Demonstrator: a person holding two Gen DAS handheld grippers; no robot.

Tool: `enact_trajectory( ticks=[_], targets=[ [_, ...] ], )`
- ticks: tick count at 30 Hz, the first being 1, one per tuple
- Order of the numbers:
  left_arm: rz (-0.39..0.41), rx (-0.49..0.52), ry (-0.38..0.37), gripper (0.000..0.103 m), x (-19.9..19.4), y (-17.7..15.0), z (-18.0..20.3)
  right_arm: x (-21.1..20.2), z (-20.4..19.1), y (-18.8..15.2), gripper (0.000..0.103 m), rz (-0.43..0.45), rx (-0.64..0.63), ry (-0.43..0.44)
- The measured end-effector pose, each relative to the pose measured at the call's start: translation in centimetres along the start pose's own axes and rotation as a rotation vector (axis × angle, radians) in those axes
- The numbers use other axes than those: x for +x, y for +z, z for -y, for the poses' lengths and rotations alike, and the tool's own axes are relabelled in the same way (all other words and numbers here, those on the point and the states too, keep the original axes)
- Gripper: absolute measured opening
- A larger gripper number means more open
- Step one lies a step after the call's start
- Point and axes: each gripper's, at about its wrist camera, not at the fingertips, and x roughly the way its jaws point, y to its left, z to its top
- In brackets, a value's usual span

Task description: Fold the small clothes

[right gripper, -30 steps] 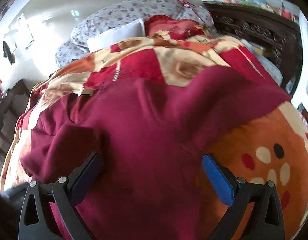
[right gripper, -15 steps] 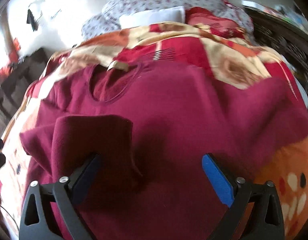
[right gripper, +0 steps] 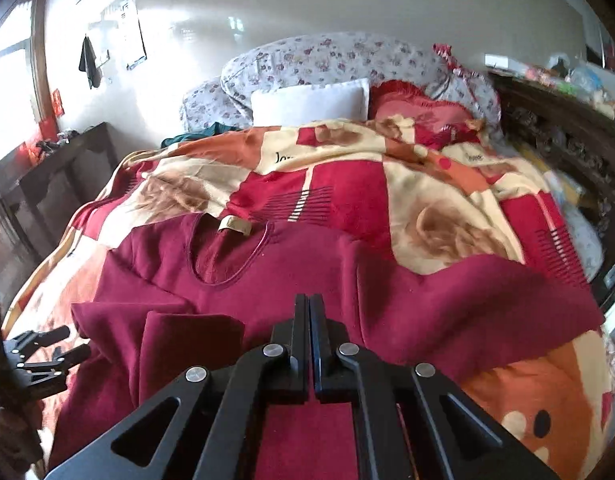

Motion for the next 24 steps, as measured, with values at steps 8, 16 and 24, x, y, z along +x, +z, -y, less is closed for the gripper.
enact_trajectory(
  ticks=[8, 16, 24],
  targets=[
    [0.013, -0.003, 0.034, 0.069, -0.7, -0.1, -0.5, 6.7, -4.3, -3.2, 0.079, -0.143, -0.078, 0.087],
    [-0.007, -0.050, 0.041, 0.069, -0.6, -0.3, -1.8, 3.1, -2.9, -1.6, 0.004, -0.039, -0.065, 0.041],
    [-0.017, -0.021, 0.031, 0.069, 0.1, -0.6, -0.6, -1.4, 5.1, -0.1, 0.004, 0.047, 0.066, -0.166]
  ],
)
